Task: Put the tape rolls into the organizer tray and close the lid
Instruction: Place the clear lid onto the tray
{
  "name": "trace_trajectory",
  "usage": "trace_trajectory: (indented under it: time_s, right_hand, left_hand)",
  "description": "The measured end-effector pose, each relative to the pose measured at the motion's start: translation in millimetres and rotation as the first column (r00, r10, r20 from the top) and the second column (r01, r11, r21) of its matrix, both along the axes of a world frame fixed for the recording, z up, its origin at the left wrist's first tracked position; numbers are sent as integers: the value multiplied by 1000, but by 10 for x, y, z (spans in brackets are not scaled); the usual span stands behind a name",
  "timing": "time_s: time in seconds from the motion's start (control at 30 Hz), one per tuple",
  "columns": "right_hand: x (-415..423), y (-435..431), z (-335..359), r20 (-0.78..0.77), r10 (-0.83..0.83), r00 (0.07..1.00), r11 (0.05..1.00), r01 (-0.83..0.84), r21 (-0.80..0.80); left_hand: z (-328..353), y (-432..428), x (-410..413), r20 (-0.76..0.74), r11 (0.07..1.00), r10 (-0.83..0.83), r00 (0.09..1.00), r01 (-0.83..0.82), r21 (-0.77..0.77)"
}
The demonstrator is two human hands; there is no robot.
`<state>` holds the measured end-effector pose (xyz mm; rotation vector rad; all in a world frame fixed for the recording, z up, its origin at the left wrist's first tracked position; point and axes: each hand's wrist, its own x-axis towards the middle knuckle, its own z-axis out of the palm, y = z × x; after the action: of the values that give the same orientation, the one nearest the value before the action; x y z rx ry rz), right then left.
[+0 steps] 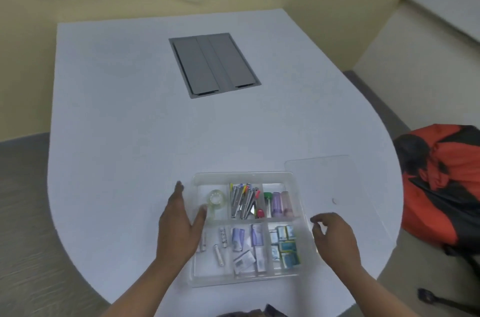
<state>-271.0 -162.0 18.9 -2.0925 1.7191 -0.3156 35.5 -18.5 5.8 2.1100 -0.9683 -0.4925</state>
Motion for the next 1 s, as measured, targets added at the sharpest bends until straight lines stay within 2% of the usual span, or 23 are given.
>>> trace_trajectory:
  time_s: [0.07, 0.1, 0.2, 0.27, 0.37, 0.43, 0.5, 0.57, 0.63, 0.7, 0.87, 0.93, 1.0]
  right_hand:
    - [-220, -42, -79, -89, -59, 994, 991, 69, 112]
    - [-316, -49, -122, -163, -38, 986, 981, 68, 180]
    - [-564, -14, -256, -279, 120, 953, 931, -10, 366]
    - [-682, 15, -315, -278, 184, 943, 919, -65, 389]
    - [-768, 8, -335, -296, 253, 921, 940, -162, 299]
    - [-793, -33, -395, -367, 349, 862, 936, -298, 188]
    - [-822, -84, -454, -438, 496, 750, 861, -492, 131]
    - [-862, -133, -494, -474, 610, 635, 744, -664, 68]
    - [-900, -213, -500, -476, 642, 601, 689, -725, 14]
    - [-920, -307, -490, -446, 645, 620, 683, -730, -25]
    - [-855, -659, -131, -241, 485, 841, 797, -538, -274]
    - [-824, -814, 86, -89, 403, 911, 819, -403, -408]
    - [-796, -969, 351, 104, 371, 923, 821, -274, -502]
  left_hand:
    - [170, -146, -299, 35, 990, -124, 992, 126, -64]
    - [232, -214, -456, 55, 978, -192, 980, 196, -76]
    - [317, -371, -926, 91, 929, -358, 929, 364, -67]
    - [315, -447, -1200, 106, 903, -423, 900, 429, -38]
    - [295, -531, -1526, 106, 881, -470, 876, 472, 9]
    - [297, -570, -1668, 101, 879, -476, 874, 476, 26]
    - [310, -608, -1775, 100, 883, -469, 878, 466, 48]
    - [328, -637, -1848, 109, 886, -462, 880, 455, 83]
    - [356, -672, -1898, 130, 891, -452, 882, 442, 100]
    - [408, -715, -1950, 138, 905, -424, 895, 414, 96]
    - [529, -776, -2004, 118, 951, -310, 943, 307, 43]
    - [554, -781, -2010, 97, 963, -269, 958, 267, 35]
    - [602, -805, -2017, 76, 978, -210, 975, 210, 14]
